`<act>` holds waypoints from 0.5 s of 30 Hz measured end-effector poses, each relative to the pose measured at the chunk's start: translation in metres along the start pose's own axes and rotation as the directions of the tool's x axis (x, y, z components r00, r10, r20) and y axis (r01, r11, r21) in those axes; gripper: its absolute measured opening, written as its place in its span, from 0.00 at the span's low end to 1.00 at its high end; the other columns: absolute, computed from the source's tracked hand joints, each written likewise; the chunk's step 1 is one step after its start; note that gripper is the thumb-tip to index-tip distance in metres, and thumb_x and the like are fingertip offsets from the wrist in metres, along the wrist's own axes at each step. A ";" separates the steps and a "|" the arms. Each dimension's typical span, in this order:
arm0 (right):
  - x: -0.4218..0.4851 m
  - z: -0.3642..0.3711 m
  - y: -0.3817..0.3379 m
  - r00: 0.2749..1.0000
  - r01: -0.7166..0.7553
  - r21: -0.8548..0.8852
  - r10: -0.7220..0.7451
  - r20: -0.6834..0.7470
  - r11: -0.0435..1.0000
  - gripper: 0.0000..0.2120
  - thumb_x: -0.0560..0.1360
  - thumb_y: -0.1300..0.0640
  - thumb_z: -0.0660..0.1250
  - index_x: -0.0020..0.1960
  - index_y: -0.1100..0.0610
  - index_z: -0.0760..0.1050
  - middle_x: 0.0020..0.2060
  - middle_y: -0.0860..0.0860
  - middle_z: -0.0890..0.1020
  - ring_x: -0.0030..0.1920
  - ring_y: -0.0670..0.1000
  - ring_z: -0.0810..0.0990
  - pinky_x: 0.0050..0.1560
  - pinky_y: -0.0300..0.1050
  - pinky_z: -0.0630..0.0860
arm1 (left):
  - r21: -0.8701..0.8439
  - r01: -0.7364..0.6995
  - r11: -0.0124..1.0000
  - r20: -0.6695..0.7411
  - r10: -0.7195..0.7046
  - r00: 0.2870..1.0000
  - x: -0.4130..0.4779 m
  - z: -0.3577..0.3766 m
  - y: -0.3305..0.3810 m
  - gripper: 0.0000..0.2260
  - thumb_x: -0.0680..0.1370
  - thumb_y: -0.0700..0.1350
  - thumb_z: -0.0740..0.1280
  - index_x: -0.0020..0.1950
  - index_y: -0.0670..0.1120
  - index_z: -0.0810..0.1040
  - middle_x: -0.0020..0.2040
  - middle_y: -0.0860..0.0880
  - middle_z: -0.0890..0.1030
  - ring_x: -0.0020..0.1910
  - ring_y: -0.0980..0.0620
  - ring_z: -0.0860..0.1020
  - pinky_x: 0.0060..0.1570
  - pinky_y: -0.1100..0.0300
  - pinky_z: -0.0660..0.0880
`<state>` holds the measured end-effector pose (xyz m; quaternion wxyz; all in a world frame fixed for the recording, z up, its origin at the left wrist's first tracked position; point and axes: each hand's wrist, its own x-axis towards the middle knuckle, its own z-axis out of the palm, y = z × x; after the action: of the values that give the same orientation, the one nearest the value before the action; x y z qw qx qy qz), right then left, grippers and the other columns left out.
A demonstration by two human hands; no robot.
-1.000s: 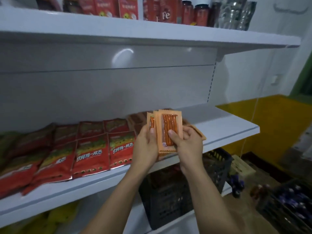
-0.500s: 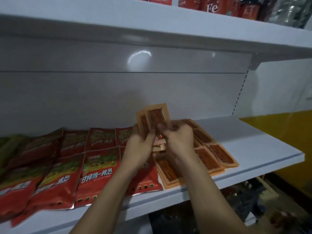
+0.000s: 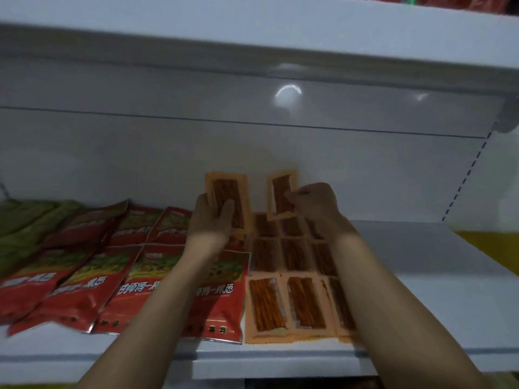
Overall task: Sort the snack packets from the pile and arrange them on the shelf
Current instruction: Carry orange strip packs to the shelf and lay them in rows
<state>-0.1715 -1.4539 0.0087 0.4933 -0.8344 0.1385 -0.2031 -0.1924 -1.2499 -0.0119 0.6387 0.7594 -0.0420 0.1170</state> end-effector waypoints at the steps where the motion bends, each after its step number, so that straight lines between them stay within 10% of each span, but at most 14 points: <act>1: 0.007 0.005 0.006 0.999 -0.022 -0.056 0.024 0.042 0.998 0.14 0.72 0.54 0.75 0.31 0.57 0.78 0.25 0.50 0.78 0.27 0.46 0.75 0.29 0.39 0.68 | 0.018 0.005 1.000 -0.017 -0.004 1.000 0.000 0.002 0.001 0.16 0.79 0.53 0.65 0.60 0.43 0.73 0.52 0.44 0.81 0.48 0.41 0.82 0.47 0.39 0.80; 9: 0.043 0.045 0.026 0.959 0.037 -0.358 0.068 0.276 0.933 0.22 0.73 0.51 0.74 0.57 0.68 0.79 0.54 0.61 0.82 0.56 0.58 0.80 0.44 0.42 0.68 | 0.125 0.066 0.990 -0.048 -0.060 0.997 0.002 0.009 0.000 0.15 0.81 0.50 0.63 0.60 0.40 0.73 0.51 0.43 0.81 0.43 0.46 0.82 0.40 0.47 0.81; 15: 0.047 0.051 0.031 0.956 0.123 -0.541 0.047 0.290 0.832 0.21 0.74 0.51 0.72 0.59 0.66 0.78 0.58 0.62 0.80 0.59 0.59 0.79 0.49 0.43 0.71 | 0.086 0.095 0.992 0.044 -0.099 0.994 0.011 0.010 -0.016 0.23 0.75 0.61 0.63 0.57 0.43 0.76 0.50 0.44 0.82 0.47 0.45 0.82 0.47 0.42 0.80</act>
<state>-0.1071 -1.4496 -0.0313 0.2417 -0.9644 0.1004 -0.0392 -0.1771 -1.2553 -0.0267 0.6101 0.7892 -0.0155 0.0693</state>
